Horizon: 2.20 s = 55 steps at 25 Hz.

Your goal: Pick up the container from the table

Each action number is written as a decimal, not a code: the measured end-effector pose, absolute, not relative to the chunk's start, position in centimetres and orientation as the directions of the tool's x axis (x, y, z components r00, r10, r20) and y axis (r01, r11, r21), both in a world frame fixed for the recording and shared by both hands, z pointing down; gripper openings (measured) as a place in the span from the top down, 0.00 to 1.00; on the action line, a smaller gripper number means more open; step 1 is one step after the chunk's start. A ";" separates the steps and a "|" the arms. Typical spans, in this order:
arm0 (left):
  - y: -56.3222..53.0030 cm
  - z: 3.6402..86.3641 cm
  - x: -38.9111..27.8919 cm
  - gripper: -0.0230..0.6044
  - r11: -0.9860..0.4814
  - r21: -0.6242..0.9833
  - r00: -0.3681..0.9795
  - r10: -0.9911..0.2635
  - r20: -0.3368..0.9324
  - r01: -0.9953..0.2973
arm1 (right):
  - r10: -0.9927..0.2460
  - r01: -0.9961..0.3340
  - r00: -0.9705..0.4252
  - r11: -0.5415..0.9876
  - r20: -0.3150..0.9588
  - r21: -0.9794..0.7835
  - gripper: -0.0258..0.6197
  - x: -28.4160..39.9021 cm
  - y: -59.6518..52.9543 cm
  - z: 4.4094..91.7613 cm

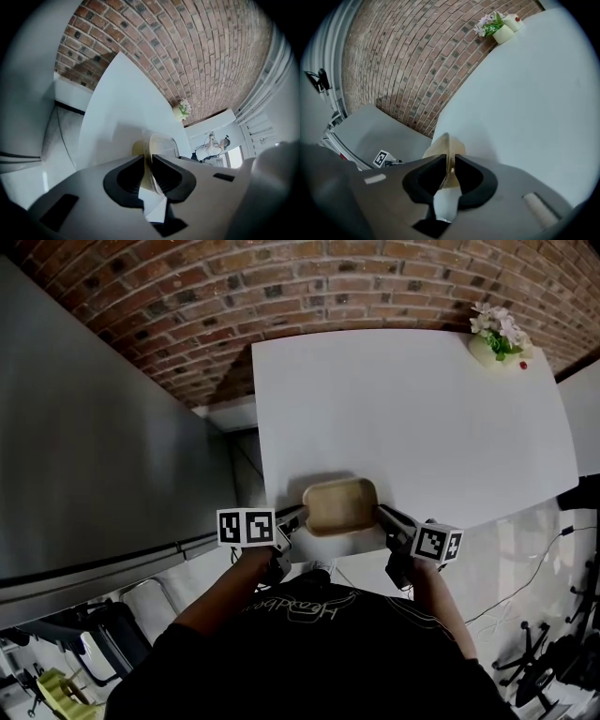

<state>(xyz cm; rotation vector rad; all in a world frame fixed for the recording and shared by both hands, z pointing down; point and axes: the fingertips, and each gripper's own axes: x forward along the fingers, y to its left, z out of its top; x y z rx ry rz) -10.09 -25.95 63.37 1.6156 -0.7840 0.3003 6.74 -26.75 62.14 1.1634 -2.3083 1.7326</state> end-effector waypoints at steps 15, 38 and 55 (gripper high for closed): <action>-25.9 62.9 -10.3 0.89 0.008 0.757 0.708 -0.347 0.614 -0.653 | -0.551 -0.552 -0.725 0.106 0.413 -0.827 0.89 6.7 -26.8 61.5; -20.4 52.0 -9.7 0.89 -0.126 0.749 0.673 -0.552 0.492 -0.650 | -0.618 -0.532 -0.747 0.334 0.246 -0.778 0.89 7.9 -21.5 51.8; -10.6 41.5 -7.1 0.89 -0.305 0.686 0.656 -0.679 0.330 -0.661 | -0.664 -0.494 -0.746 0.505 0.047 -0.708 0.89 10.2 -11.3 41.3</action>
